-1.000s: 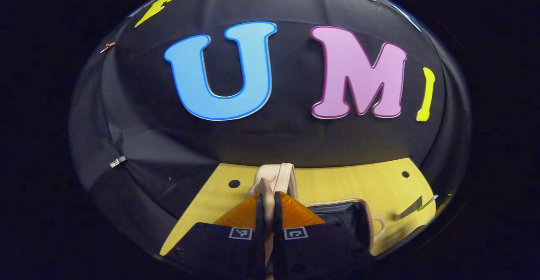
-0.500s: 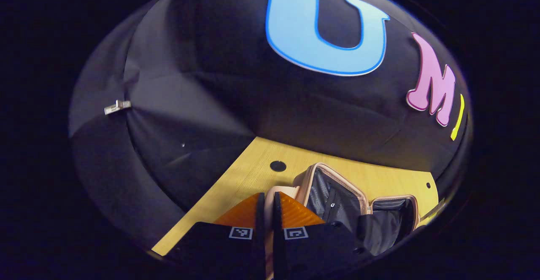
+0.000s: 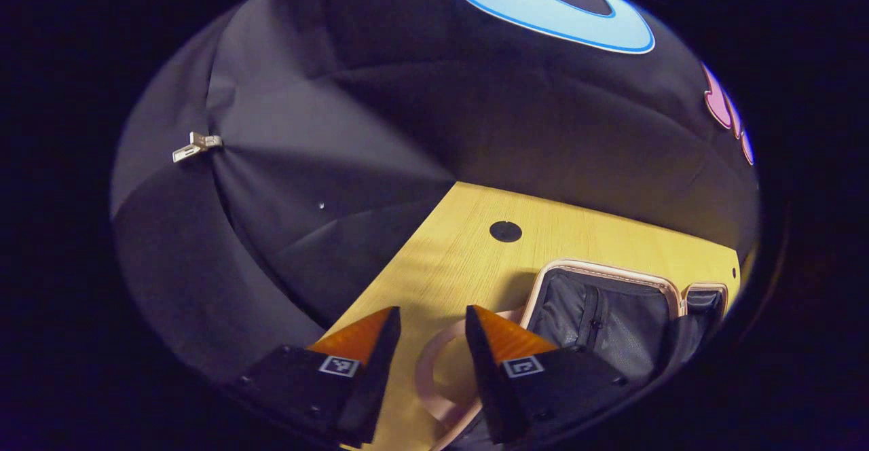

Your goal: First open the suitcase, pack the skin care products into it, and then close the suitcase.

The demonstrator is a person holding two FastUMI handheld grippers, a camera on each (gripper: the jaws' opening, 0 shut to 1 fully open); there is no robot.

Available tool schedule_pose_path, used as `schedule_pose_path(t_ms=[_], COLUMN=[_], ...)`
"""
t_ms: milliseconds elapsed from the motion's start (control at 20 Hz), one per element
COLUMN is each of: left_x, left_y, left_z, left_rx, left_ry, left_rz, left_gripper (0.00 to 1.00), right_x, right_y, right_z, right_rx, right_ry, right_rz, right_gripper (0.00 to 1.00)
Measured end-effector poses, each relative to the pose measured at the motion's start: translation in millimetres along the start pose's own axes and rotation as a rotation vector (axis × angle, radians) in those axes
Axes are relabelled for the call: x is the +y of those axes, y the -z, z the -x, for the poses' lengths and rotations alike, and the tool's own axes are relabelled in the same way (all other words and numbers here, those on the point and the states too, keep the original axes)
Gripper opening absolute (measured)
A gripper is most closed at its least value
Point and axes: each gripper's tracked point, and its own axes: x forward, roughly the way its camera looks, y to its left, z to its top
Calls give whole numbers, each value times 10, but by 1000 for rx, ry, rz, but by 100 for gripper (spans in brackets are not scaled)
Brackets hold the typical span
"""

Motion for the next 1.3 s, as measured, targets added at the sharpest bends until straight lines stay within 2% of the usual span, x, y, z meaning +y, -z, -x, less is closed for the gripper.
schedule_pose_path(t_ms=[50,100,300,450,550,750,950,1150,1300], left_x=[-80,-167,-686,-1352,-1974,-3015,-4032,-5084,-5639], left_y=[-80,-200,-490,-491,-414,-95,189,735,1028], left_z=[132,325,1259,2068,2570,3261,3595,3639,3594], left_rx=[-45,-98,-264,-337,-378,-344,-332,-266,-242], left_ry=[8,15,49,141,233,381,515,645,727], left_rz=[-1,-2,-30,-51,-54,-36,-15,-46,-83], left_gripper=[88,100,98,98,97,97,97,97,97], right_x=[-46,-101,-313,-490,-624,-862,-1041,-1190,-1221], right_y=[-43,-74,-202,-308,-342,-427,-465,-424,-265], right_z=[20,34,123,213,274,331,333,229,44], right_rx=[-13,-22,-39,-62,-62,-72,-82,-92,-88], right_ry=[9,19,38,49,58,69,66,58,33], right_rz=[-18,-34,-61,-47,-47,-78,-90,-99,-91], right_gripper=[98,98,98,98,97,98,97,97,98])
